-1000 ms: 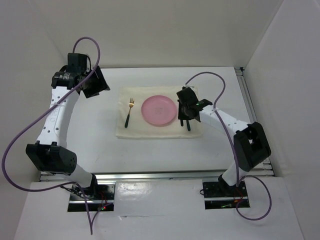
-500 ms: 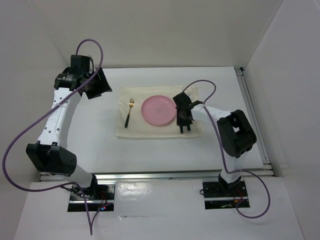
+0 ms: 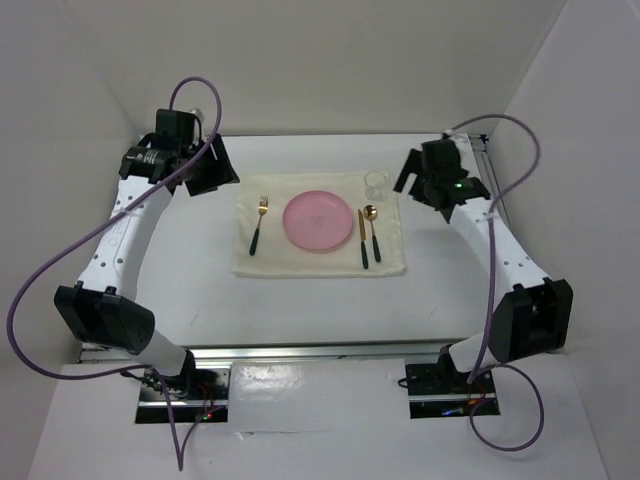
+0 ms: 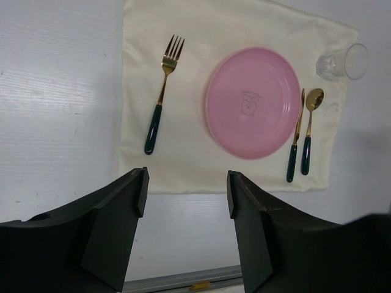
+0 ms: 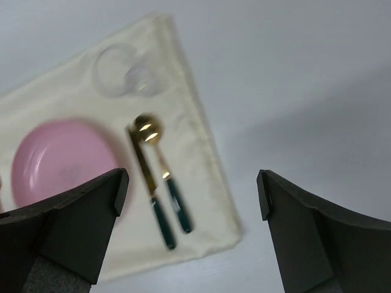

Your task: Set the dinner table for one person

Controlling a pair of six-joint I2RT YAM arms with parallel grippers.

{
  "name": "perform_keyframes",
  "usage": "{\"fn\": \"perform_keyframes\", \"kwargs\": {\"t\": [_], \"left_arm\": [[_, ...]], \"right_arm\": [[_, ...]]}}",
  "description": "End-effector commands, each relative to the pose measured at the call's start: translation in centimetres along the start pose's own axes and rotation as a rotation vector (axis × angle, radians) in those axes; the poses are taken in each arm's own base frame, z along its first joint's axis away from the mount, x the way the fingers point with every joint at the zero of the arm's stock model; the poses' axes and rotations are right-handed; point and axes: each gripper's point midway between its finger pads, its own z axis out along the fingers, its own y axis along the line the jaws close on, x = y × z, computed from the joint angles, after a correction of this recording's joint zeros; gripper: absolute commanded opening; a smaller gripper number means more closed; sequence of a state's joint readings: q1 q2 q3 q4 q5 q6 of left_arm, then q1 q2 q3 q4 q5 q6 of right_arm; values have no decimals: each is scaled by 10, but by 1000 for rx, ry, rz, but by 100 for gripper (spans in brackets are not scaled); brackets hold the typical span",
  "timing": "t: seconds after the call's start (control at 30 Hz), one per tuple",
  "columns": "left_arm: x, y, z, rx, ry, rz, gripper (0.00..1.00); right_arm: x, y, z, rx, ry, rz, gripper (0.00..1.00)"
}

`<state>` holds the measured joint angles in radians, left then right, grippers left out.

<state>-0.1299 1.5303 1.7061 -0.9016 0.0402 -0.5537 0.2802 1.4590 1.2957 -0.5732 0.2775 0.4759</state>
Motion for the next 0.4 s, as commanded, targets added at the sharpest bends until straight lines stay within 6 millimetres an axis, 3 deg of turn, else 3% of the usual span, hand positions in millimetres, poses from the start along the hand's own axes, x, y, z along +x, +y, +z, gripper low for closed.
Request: {"fn": "perform_keyframes", "kwargs": {"t": [0.0, 0.1, 0.23, 0.37], "left_arm": [[-13, -19, -7, 77, -61, 20, 71], [-10, -22, -5, 90, -54, 36, 72], [-11, -28, -11, 125, -68, 40, 72], [-2, -28, -3, 141, -38, 39, 73]], "right_arm": [[-23, -84, -4, 238, -35, 154, 100], [-22, -118, -2, 343, -26, 246, 100], [-19, -125, 3, 377, -5, 270, 100], [-11, -122, 13, 360, 10, 283, 100]]}}
